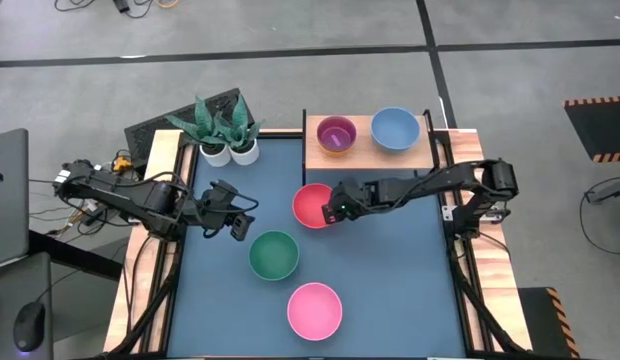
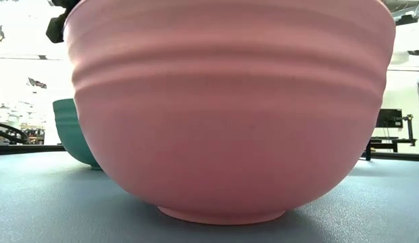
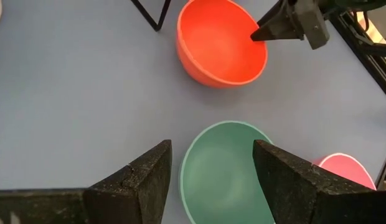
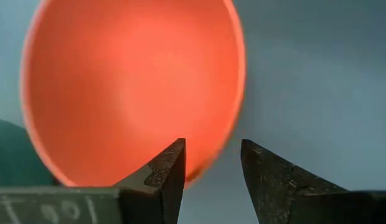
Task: Place and stack bowls onto a shelf
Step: Stack the orange bowl on top of the blue bowl on the shelf
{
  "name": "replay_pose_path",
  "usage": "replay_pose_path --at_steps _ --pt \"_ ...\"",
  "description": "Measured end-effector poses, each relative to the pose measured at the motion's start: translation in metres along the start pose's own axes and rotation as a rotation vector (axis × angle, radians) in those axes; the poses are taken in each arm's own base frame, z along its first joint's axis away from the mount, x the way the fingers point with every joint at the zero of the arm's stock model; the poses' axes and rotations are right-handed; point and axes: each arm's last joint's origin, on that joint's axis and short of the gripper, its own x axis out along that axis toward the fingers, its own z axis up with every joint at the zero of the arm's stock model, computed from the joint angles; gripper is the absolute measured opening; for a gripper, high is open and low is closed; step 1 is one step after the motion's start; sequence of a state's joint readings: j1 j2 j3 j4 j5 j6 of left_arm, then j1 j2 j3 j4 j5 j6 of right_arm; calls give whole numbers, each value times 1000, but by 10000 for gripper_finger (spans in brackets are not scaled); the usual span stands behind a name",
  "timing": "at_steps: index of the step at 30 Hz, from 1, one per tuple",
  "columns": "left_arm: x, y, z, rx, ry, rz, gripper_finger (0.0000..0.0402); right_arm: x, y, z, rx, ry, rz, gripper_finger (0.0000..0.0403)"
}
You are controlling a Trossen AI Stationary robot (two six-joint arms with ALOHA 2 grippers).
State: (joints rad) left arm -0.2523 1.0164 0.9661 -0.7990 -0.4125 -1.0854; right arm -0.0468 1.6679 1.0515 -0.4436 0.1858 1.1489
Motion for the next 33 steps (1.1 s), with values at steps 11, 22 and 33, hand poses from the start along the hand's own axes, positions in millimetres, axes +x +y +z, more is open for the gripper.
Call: replay_pose_path --at_steps 11,22,33 --pt "0 1 0 3 -8 10 209 23 -2 -4 0 62 -28 87" --pt "0 1 0 11 -15 17 209 -7 -6 1 -13 88 -15 23" --pt "0 2 0 2 -4 21 209 -141 -17 22 -65 43 370 23"
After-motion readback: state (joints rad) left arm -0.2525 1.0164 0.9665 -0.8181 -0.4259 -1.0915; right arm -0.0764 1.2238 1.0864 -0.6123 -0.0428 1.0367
